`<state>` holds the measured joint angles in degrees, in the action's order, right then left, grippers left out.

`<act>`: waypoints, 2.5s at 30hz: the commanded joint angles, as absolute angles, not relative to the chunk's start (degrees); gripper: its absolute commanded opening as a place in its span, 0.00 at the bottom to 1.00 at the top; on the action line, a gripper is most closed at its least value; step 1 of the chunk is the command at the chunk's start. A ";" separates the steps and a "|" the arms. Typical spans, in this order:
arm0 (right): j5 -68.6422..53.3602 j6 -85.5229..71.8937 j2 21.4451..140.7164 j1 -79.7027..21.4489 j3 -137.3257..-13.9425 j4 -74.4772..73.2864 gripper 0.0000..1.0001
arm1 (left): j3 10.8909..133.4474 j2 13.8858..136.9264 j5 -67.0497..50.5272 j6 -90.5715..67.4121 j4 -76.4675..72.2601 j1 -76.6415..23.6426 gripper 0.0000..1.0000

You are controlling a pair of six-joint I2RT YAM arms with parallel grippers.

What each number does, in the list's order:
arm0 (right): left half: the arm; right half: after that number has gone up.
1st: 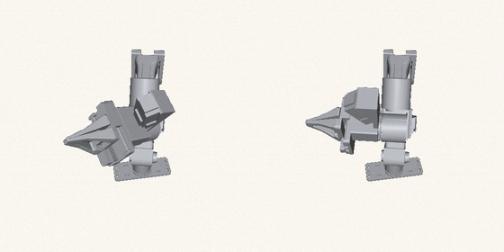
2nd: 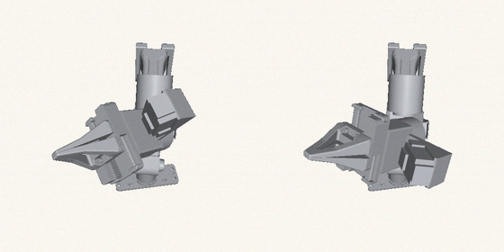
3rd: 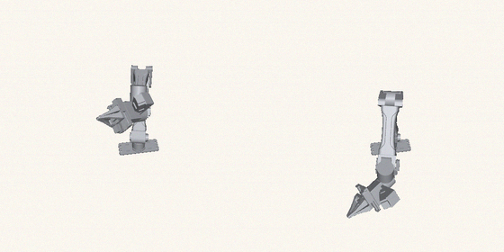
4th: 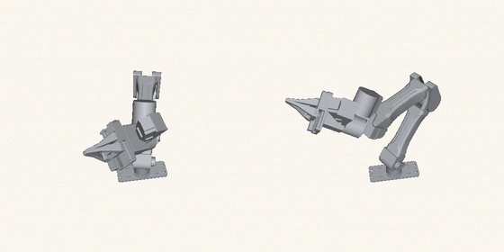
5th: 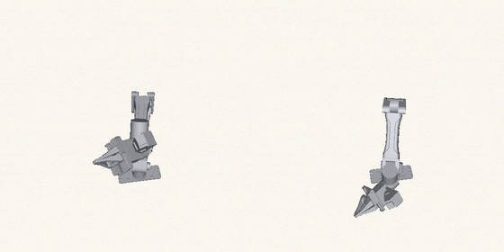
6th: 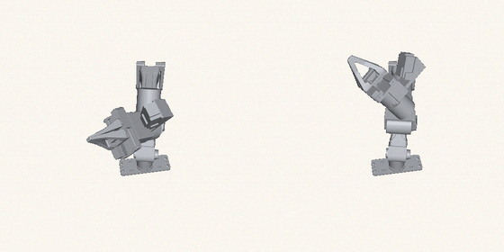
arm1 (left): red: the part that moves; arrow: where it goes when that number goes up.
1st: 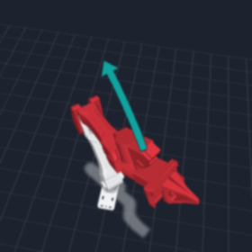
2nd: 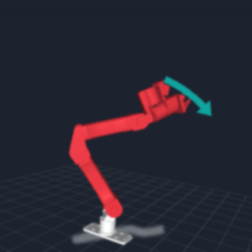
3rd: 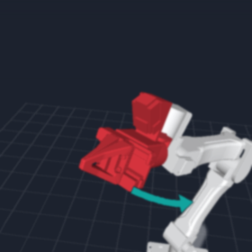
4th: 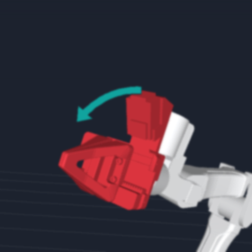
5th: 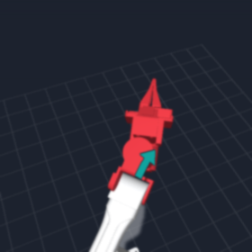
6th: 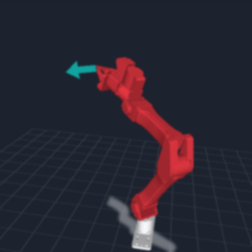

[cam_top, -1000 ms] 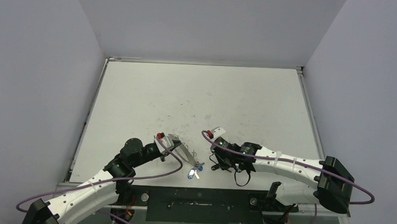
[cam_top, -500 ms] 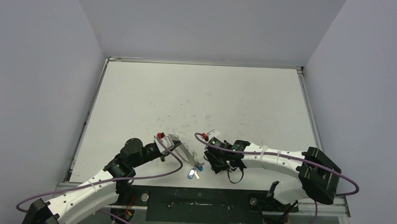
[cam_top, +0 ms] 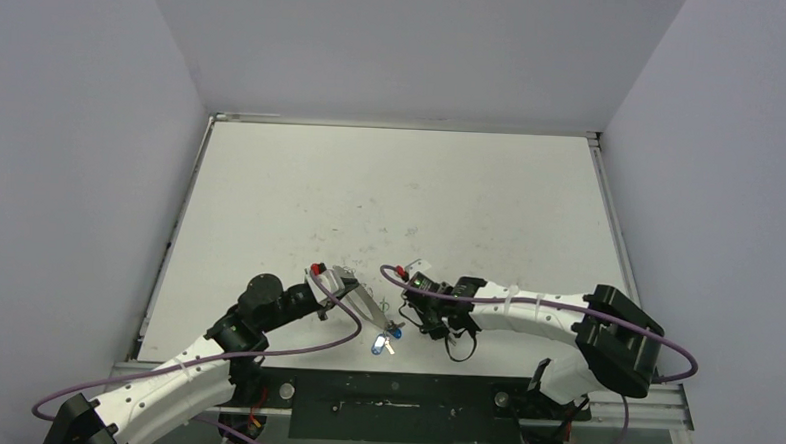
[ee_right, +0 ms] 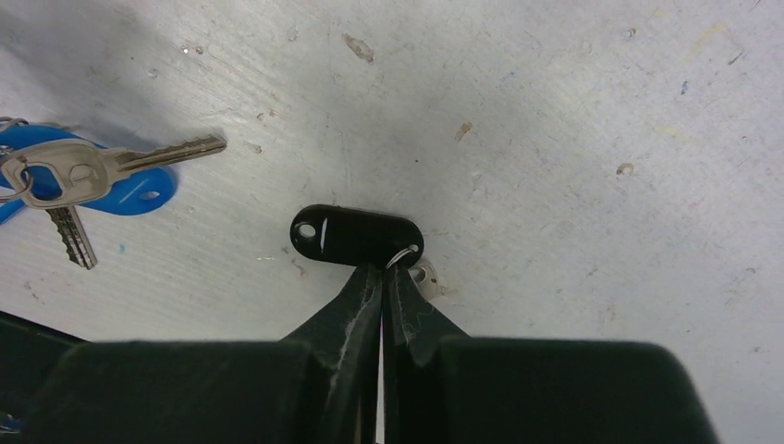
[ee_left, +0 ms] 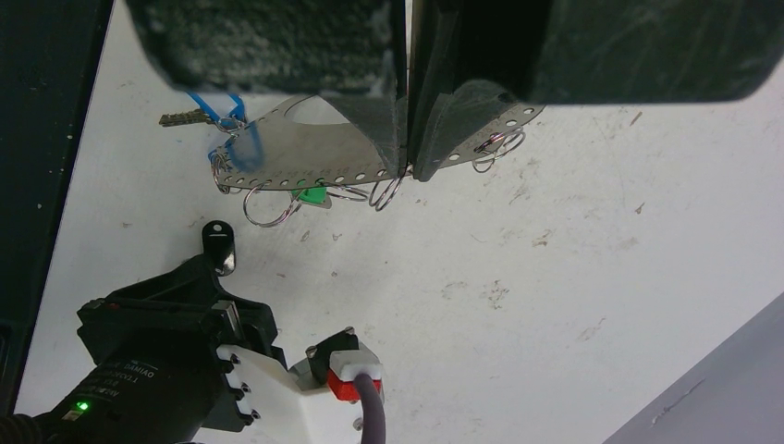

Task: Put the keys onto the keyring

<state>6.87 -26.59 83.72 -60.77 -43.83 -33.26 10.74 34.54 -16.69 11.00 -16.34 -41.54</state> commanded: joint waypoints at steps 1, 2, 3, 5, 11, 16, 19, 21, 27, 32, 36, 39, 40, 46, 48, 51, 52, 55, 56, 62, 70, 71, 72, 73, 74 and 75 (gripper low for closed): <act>8.97 -26.12 81.96 -60.56 -47.26 -34.63 0.00 | 10.99 33.88 -16.52 10.63 -19.09 -41.73 0.00; 9.31 -25.92 81.51 -60.56 -47.61 -35.18 0.00 | 10.99 33.92 -16.52 10.60 -19.14 -41.75 0.00; 9.67 -25.78 80.95 -60.53 -47.90 -35.64 0.00 | 10.99 33.89 -16.41 10.61 -19.12 -41.73 0.00; 10.44 -25.55 79.73 -60.45 -48.36 -36.56 0.00 | 10.99 33.93 -16.39 10.60 -19.13 -41.78 0.00; 11.09 -24.26 76.60 -59.75 -50.11 -38.38 0.00 | 11.46 34.14 -16.47 10.75 -18.80 -41.73 0.00; 6.39 -21.23 73.86 -56.34 -51.57 -37.74 0.00 | 12.01 34.26 -16.93 11.11 -18.16 -41.72 0.00; -1.42 -17.71 72.04 -51.94 -52.79 -36.59 0.00 | 12.42 34.51 -17.39 11.34 -17.76 -41.72 0.00; -6.89 -15.12 71.33 -48.93 -54.15 -35.82 0.00 | 12.76 34.83 -17.73 11.36 -17.48 -41.74 0.00; -17.99 -6.88 75.04 -43.79 -60.73 -38.34 0.00 | 13.14 36.73 -18.33 10.61 -19.18 -41.77 0.00; -25.22 -3.13 78.32 -43.84 -64.88 -37.76 0.00 | 13.74 38.64 -18.15 9.23 -21.12 -41.79 0.00; -29.00 -0.54 79.38 -44.37 -67.15 -37.55 0.00 | 14.70 39.92 -17.74 7.99 -21.78 -41.91 0.00; -31.00 2.63 79.96 -45.27 -68.68 -38.04 0.00 | 14.78 40.78 -17.40 6.79 -23.45 -41.87 0.00; -31.41 3.12 80.31 -45.74 -69.19 -38.26 0.00 | 14.77 41.10 -17.15 6.31 -23.73 -41.91 0.00; -33.35 5.72 83.43 -49.47 -71.80 -39.26 0.00 | 15.01 42.52 -16.88 5.47 -25.27 -41.93 0.00; -33.37 6.01 84.51 -50.61 -72.54 -39.37 0.00 | 15.03 42.82 -16.84 5.36 -25.68 -41.99 0.00; -34.16 6.00 85.65 -51.58 -73.77 -39.29 0.00 | 15.03 43.15 -16.84 5.10 -25.93 -42.06 0.00; -34.12 5.93 85.91 -51.85 -74.04 -39.14 0.00 | 15.03 43.34 -16.89 5.07 -26.00 -42.08 0.00; -33.84 5.52 86.98 -52.16 -74.89 -38.85 0.00 | 15.03 43.58 -17.05 5.03 -26.29 -42.22 0.00; -33.83 5.40 87.35 -52.20 -75.22 -38.85 0.00 | 15.03 43.66 -17.05 5.13 -26.40 -42.27 0.00; -32.54 3.41 89.92 -52.29 -77.55 -38.14 0.00 | 15.03 43.99 -17.24 5.25 -26.88 -42.41 0.00; -31.56 2.44 92.35 -52.36 -79.27 -38.01 0.00 | 14.94 44.34 -17.31 5.23 -27.40 -42.61 0.00; -31.48 2.45 92.50 -52.31 -79.45 -38.01 0.00 | 14.94 44.35 -17.36 5.13 -27.42 -42.57 0.00; -31.43 2.39 92.61 -52.30 -79.63 -38.02 0.00 | 14.86 44.38 -17.40 5.11 -27.49 -42.62 0.00; -31.31 2.23 92.78 -52.27 -79.71 -37.85 0.00 | 14.85 44.38 -17.40 5.11 -27.53 -42.69 0.00; -31.29 2.18 92.88 -52.23 -79.89 -37.73 0.00 | 14.86 44.38 -17.38 5.10 -27.59 -42.68 0.00; -31.21 2.03 92.96 -52.21 -79.91 -37.64 0.00 | 14.85 44.48 -17.40 5.10 -27.61 -42.63 0.00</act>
